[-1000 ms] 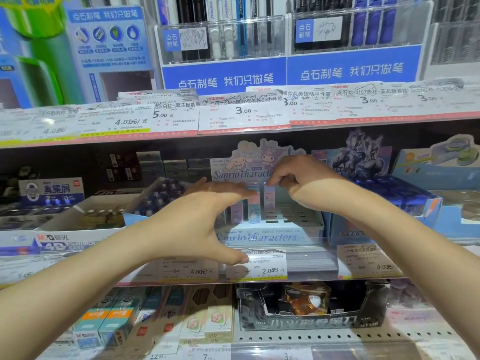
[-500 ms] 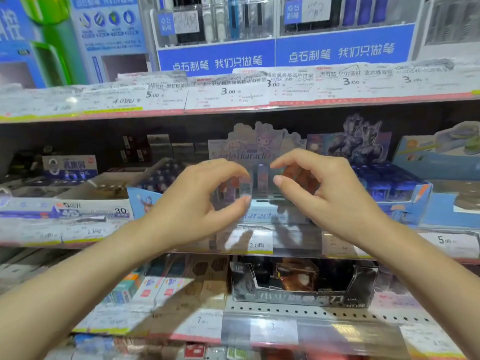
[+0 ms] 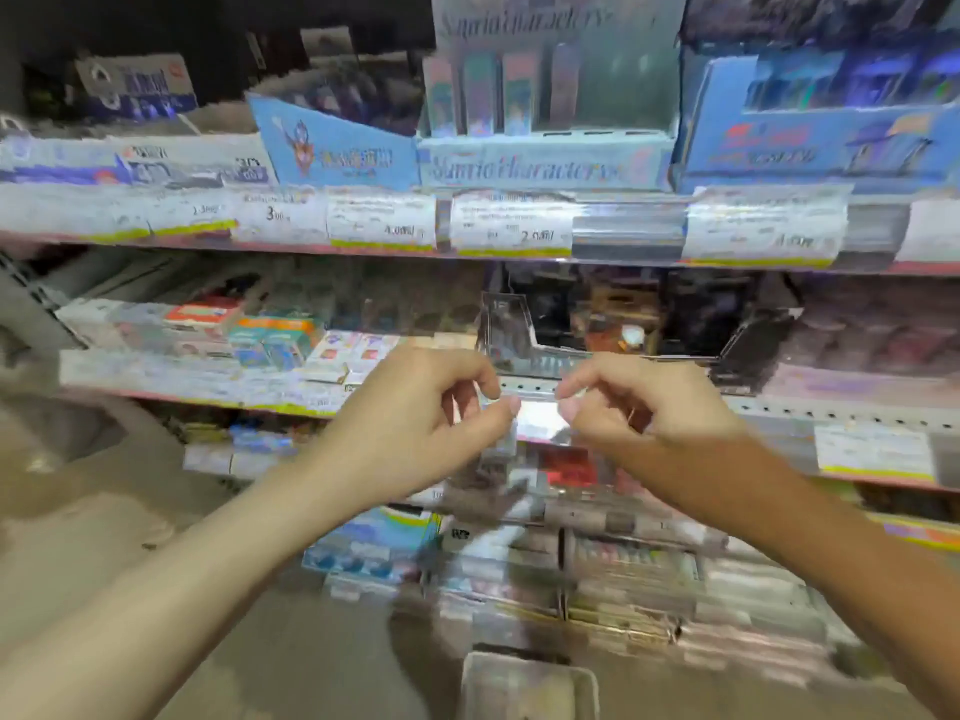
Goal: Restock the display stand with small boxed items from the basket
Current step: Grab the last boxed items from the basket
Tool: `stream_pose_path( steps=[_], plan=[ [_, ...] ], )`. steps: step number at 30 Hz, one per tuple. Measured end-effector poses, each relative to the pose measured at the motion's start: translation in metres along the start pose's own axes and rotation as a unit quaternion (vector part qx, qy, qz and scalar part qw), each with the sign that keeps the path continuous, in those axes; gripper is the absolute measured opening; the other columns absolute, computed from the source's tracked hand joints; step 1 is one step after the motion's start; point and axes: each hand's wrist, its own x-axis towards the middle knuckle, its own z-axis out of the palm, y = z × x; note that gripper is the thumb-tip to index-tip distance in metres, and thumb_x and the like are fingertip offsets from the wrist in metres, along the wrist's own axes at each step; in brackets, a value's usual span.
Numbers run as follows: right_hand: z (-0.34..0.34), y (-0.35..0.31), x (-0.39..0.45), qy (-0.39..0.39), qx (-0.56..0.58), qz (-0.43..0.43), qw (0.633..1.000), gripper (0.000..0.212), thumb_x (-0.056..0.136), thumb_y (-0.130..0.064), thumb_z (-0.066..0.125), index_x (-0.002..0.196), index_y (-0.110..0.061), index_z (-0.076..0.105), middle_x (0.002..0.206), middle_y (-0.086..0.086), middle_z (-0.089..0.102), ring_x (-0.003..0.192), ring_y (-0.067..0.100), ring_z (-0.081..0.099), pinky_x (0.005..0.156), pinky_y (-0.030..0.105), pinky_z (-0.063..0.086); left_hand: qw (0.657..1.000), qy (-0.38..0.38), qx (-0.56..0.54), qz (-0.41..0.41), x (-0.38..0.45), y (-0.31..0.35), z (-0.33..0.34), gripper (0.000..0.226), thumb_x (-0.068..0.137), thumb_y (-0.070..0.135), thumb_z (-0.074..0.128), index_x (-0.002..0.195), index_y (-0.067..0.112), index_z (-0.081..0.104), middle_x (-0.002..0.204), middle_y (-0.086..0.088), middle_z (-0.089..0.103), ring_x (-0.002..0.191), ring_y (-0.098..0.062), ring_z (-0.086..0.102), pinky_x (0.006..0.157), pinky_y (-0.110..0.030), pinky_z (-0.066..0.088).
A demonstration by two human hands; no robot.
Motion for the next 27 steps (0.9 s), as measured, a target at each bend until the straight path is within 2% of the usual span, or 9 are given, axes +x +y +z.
stream_pose_path(
  steps=[2,4,6,9,13,16,21,25,27],
  plan=[
    [0.019,0.012,-0.018,-0.026,-0.012,-0.003,1.0,0.012,0.085,-0.028,0.058,0.076,-0.023,0.064,0.05,-0.007,0.048,0.048,0.007,0.041,0.047,0.014,0.031,0.999,-0.031,0.005,-0.019,-0.017,-0.014,0.013,0.033,0.074,0.05,0.053,0.07,0.018,0.062,0.046,0.012,0.05,0.044,-0.003,0.043,0.045,-0.013,0.026],
    [0.041,0.026,-0.033,-0.035,-0.031,0.012,0.999,0.015,0.087,-0.028,0.057,0.075,-0.023,0.063,0.054,-0.005,0.052,0.05,0.008,0.047,0.049,0.015,0.034,0.997,-0.058,0.017,-0.039,-0.034,-0.032,0.025,0.029,0.075,0.043,0.055,0.07,0.016,0.062,0.048,0.008,0.049,0.045,-0.004,0.042,0.047,-0.017,0.029],
    [0.067,0.044,-0.049,-0.038,-0.025,0.063,0.997,0.014,0.086,-0.028,0.057,0.075,-0.023,0.064,0.059,-0.002,0.059,0.052,0.01,0.052,0.052,0.021,0.039,0.993,-0.093,0.004,-0.067,-0.05,-0.052,0.04,0.028,0.076,0.045,0.055,0.068,0.019,0.06,0.053,0.005,0.054,0.046,-0.005,0.043,0.048,-0.024,0.033],
    [0.112,0.077,-0.077,-0.049,-0.028,0.134,0.989,0.015,0.086,-0.024,0.057,0.074,-0.019,0.064,0.06,-0.001,0.061,0.053,0.009,0.053,0.057,0.029,0.043,0.983,-0.145,0.022,-0.115,-0.079,-0.085,0.075,0.027,0.08,0.039,0.063,0.07,0.014,0.062,0.057,-0.001,0.058,0.046,-0.011,0.044,0.05,-0.026,0.034],
    [0.162,0.13,-0.11,-0.08,-0.041,0.2,0.976,0.02,0.086,-0.02,0.055,0.068,-0.012,0.06,0.061,0.004,0.062,0.057,0.018,0.058,0.06,0.034,0.047,0.963,-0.205,0.049,-0.166,-0.114,-0.124,0.127,0.021,0.081,0.037,0.064,0.075,0.016,0.064,0.06,0.005,0.055,0.056,-0.013,0.048,0.056,-0.028,0.036],
    [0.199,0.181,-0.135,-0.116,-0.058,0.249,0.96,0.019,0.084,-0.019,0.054,0.07,-0.009,0.061,0.069,0.009,0.066,0.066,0.023,0.062,0.066,0.037,0.05,0.942,-0.255,0.054,-0.212,-0.143,-0.158,0.173,0.019,0.079,0.037,0.063,0.069,0.023,0.057,0.06,0.009,0.051,0.062,-0.015,0.051,0.057,-0.026,0.037],
    [0.254,0.271,-0.172,-0.157,-0.073,0.309,0.935,0.017,0.082,-0.017,0.059,0.074,-0.003,0.065,0.077,0.017,0.068,0.073,0.028,0.063,0.069,0.038,0.05,0.923,-0.275,0.033,-0.265,-0.187,-0.216,0.265,0.02,0.08,0.031,0.065,0.068,0.017,0.057,0.065,0.002,0.053,0.069,-0.017,0.052,0.062,-0.025,0.041],
    [0.291,0.344,-0.198,-0.194,-0.1,0.329,0.919,0.013,0.082,-0.014,0.059,0.083,-0.003,0.067,0.085,0.016,0.068,0.079,0.026,0.063,0.077,0.037,0.051,0.915,-0.276,0.019,-0.295,-0.216,-0.256,0.339,0.019,0.078,0.025,0.067,0.065,0.015,0.058,0.067,-0.001,0.056,0.071,-0.015,0.052,0.054,-0.019,0.036],
    [0.31,0.381,-0.21,-0.206,-0.111,0.33,0.915,0.013,0.081,-0.013,0.06,0.089,-0.005,0.068,0.089,0.012,0.069,0.083,0.024,0.063,0.081,0.037,0.053,0.908,-0.279,0.013,-0.313,-0.23,-0.276,0.375,0.012,0.077,0.022,0.067,0.071,0.012,0.063,0.073,-0.006,0.06,0.074,-0.015,0.054,0.058,-0.021,0.04]
  ],
)
